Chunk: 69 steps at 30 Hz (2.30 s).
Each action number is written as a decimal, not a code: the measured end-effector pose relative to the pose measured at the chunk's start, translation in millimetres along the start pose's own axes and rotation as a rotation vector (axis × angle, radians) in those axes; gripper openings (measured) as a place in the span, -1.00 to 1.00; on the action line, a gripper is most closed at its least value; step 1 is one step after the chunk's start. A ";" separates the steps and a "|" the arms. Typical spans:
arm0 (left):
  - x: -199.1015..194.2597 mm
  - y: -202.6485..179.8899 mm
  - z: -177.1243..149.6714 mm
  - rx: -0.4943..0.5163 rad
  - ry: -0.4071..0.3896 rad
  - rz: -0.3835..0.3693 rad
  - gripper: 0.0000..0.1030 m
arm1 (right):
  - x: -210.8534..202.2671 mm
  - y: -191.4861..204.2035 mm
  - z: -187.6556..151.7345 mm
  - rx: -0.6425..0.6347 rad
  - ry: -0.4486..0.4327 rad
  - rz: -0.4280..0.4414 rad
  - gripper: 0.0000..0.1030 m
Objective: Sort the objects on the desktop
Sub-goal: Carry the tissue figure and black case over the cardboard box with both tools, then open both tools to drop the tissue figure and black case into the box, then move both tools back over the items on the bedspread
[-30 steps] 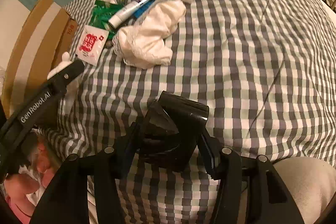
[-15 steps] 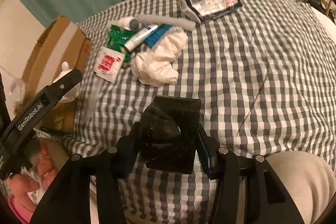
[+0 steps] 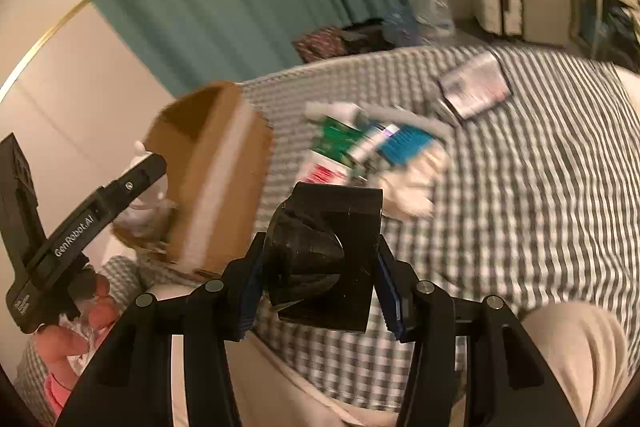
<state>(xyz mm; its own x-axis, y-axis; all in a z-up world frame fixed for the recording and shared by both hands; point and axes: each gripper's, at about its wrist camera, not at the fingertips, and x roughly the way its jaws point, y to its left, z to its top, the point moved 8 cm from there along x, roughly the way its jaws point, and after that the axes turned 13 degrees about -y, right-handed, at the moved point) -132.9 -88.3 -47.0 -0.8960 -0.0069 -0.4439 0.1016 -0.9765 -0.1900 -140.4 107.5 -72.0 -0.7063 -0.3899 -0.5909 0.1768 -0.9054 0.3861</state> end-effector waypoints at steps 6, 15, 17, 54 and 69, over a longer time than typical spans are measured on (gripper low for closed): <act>-7.7 58.2 22.1 -0.058 -0.033 0.074 0.56 | 12.2 62.0 19.4 -0.051 0.003 0.101 -0.04; 4.8 118.3 10.8 -0.088 0.009 0.162 0.56 | 57.5 140.4 31.0 -0.132 0.046 0.209 -0.04; 10.3 122.3 6.2 -0.088 0.015 0.158 0.56 | 70.4 154.1 30.8 -0.150 0.059 0.220 -0.04; 15.9 29.9 8.7 -0.010 0.074 -0.011 1.00 | 51.3 49.7 78.3 0.040 -0.111 0.008 0.55; 37.7 -102.1 -64.4 0.233 0.125 -0.040 1.00 | -7.4 -76.5 52.4 0.046 -0.166 -0.148 0.69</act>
<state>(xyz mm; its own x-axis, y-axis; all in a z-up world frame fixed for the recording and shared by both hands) -149.2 25.1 -100.8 -0.8353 0.0451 -0.5479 -0.0480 -0.9988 -0.0091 -184.6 188.5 -60.1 -0.8258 -0.2173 -0.5204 0.0345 -0.9405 0.3379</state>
